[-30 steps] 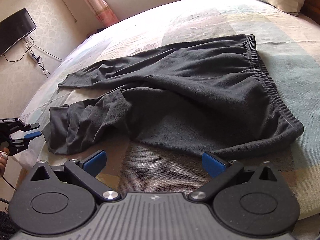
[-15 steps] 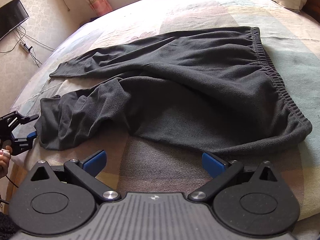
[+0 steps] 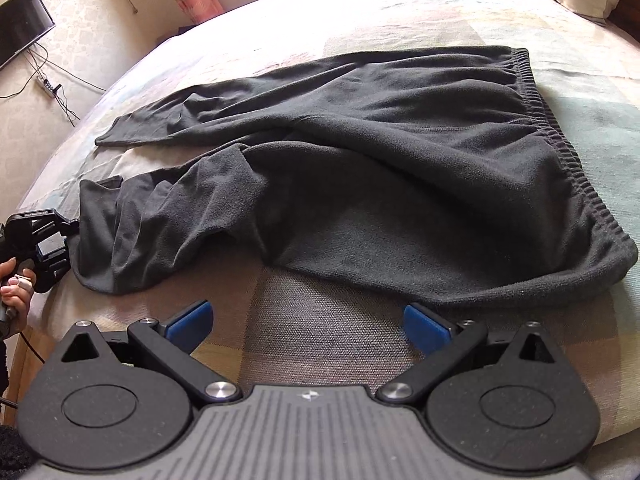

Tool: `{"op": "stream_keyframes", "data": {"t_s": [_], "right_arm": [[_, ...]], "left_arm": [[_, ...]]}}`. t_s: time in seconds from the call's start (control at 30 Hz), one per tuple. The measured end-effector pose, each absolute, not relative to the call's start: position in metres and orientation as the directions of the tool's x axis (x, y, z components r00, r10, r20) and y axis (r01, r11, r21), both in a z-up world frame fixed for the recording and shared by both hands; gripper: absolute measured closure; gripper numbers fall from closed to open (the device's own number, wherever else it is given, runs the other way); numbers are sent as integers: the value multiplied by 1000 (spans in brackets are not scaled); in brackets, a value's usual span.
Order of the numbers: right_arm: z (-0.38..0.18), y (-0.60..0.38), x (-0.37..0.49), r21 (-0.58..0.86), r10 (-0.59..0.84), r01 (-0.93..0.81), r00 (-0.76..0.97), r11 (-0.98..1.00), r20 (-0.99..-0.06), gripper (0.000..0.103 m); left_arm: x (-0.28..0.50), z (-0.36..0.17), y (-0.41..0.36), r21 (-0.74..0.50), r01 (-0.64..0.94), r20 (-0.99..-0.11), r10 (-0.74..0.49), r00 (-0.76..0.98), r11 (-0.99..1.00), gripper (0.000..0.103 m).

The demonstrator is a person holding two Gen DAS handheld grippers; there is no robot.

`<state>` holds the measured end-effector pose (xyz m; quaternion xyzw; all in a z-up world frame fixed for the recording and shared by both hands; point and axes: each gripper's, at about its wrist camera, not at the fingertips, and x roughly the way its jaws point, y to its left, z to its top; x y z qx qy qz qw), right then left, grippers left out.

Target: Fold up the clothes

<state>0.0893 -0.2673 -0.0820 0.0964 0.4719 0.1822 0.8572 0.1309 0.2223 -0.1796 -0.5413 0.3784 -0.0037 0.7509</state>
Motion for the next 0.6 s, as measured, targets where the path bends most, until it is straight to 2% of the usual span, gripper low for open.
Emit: {"op": "stream_keyframes", "data": {"t_s": [0.03, 0.33, 0.6], "right_arm": [[-81, -268, 88, 340, 407, -224, 493, 913, -769, 0], [-75, -275, 84, 343, 404, -214, 515, 915, -756, 0], [-72, -273, 81, 343, 406, -219, 519, 914, -752, 0]], "left_arm": [[131, -175, 222, -807, -402, -572, -402, 716, 433, 97], [99, -119, 256, -753, -398, -562, -198, 803, 523, 98], [81, -90, 287, -706, -413, -564, -104, 819, 576, 98]]}}
